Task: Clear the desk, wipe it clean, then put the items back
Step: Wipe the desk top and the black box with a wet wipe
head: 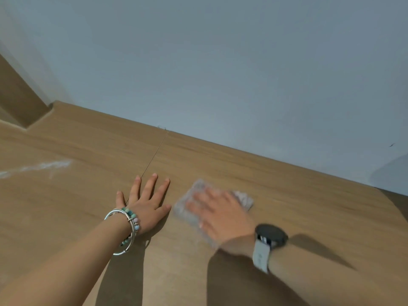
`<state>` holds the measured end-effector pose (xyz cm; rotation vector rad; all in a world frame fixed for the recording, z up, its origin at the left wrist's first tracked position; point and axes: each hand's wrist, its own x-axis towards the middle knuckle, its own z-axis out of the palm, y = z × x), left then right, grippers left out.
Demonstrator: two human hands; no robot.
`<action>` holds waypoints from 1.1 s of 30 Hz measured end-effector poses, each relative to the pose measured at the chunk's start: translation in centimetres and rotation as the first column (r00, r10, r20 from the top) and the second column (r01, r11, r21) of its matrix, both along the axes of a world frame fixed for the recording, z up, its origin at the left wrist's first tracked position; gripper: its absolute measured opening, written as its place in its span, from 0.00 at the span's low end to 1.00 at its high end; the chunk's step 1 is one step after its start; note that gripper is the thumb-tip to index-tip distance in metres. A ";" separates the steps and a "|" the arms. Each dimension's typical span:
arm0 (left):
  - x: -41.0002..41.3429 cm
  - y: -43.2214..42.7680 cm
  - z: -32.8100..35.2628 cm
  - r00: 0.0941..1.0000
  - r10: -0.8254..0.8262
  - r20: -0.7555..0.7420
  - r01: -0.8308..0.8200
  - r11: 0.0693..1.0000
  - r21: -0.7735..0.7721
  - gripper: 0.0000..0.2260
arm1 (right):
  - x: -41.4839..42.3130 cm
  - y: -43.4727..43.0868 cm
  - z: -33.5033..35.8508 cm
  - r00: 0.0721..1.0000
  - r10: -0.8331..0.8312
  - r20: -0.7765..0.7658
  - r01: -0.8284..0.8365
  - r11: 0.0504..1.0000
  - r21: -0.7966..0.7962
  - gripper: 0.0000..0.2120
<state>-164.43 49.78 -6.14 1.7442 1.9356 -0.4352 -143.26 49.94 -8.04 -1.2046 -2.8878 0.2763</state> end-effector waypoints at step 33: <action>0.4 -0.9 -0.4 0.999 -0.006 -0.040 0.010 0.995 0.101 0.24 | 10.7 4.3 0.6 0.941 -0.338 0.031 0.334 0.938 0.092 0.27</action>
